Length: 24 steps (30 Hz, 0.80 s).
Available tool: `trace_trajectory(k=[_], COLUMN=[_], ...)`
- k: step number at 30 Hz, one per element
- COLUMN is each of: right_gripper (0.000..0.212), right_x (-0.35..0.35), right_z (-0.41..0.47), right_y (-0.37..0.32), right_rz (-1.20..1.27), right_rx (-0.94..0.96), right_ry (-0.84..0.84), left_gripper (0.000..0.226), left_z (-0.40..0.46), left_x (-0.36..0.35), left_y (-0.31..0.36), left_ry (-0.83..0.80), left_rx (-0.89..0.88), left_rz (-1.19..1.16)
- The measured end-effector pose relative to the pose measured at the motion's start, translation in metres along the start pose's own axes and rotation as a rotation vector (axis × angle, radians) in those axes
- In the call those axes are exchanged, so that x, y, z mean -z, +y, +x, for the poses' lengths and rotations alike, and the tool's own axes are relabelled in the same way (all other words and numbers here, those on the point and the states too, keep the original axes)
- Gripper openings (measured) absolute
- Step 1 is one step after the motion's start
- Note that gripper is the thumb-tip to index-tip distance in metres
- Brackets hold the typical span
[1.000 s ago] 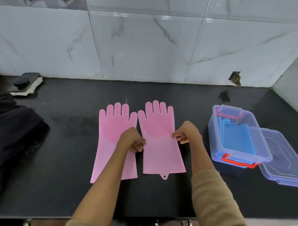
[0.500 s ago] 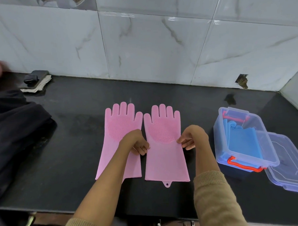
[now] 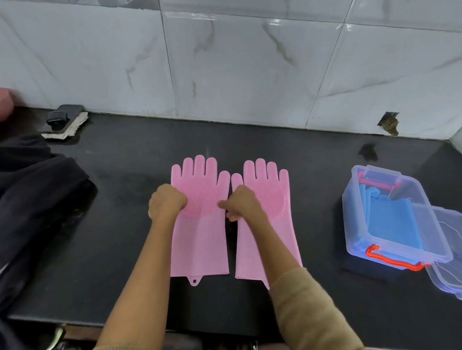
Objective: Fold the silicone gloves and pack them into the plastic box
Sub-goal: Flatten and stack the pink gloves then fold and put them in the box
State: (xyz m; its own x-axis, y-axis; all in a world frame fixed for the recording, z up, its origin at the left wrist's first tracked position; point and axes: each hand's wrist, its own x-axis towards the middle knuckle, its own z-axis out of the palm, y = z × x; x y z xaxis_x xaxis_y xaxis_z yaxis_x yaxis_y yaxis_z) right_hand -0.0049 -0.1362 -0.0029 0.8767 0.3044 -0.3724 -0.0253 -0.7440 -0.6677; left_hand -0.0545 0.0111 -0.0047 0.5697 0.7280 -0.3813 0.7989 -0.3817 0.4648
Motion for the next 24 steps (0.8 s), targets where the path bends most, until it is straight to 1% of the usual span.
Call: trace_trajectory(k=[1, 2, 3, 6, 8, 10, 12, 14, 16, 19, 22, 24], right_gripper=[0.025, 0.021, 0.022, 0.028, 0.031, 0.034, 0.035, 0.037, 0.042, 0.046, 0.044, 0.041], right_x=[-0.01, -0.018, -0.022, -0.027, -0.032, -0.037, -0.043, -0.042, -0.029, 0.009, 0.054, 0.078], right_z=[0.001, 0.002, 0.004, 0.008, 0.007, 0.002, 0.0, 0.0, 0.001, 0.001, -0.003, -0.007], right_y=[-0.001, -0.003, -0.003, -0.003, -0.005, -0.01, -0.013, -0.014, -0.014, -0.011, 0.004, 0.021], right_rz=[-0.003, 0.013, 0.05, 0.24, 0.363, 0.5, 0.61, 0.656, 0.695, 0.739, 0.732, 0.738], right_rx=[0.033, 0.057, 0.073, 0.059, 0.141, 0.213, 0.184, 0.112, 0.081, 0.103, 0.109, 0.1], right_ry=[0.048, 0.087, 0.107, 0.038, 0.035, 0.05, -0.009, -0.081, -0.098, -0.006, 0.117, 0.179], left_gripper=[0.023, 0.021, 0.021, 0.028, 0.032, 0.036, 0.044, 0.051, 0.049, 0.046, 0.045, 0.052], left_z=[0.0, 0.001, 0.002, 0.005, 0.005, 0.006, 0.004, -0.002, -0.011, -0.024, -0.035, -0.041], left_x=[-0.003, -0.005, -0.007, -0.009, -0.01, -0.009, -0.007, -0.002, 0.003, 0.008, -0.002, -0.017], left_y=[-0.003, -0.006, -0.009, -0.014, -0.018, -0.02, -0.018, -0.011, 0.0, 0.025, 0.054, 0.069], left_ry=[-0.047, -0.066, -0.078, -0.174, -0.243, -0.269, -0.31, -0.367, -0.405, -0.432, -0.511, -0.589], left_rx=[-0.021, -0.051, -0.083, -0.207, -0.304, -0.398, -0.47, -0.458, -0.43, -0.447, -0.503, -0.552], left_rz=[0.02, 0.021, 0.001, -0.147, -0.22, -0.3, -0.415, -0.6, -0.751, -0.822, -0.861, -0.872])
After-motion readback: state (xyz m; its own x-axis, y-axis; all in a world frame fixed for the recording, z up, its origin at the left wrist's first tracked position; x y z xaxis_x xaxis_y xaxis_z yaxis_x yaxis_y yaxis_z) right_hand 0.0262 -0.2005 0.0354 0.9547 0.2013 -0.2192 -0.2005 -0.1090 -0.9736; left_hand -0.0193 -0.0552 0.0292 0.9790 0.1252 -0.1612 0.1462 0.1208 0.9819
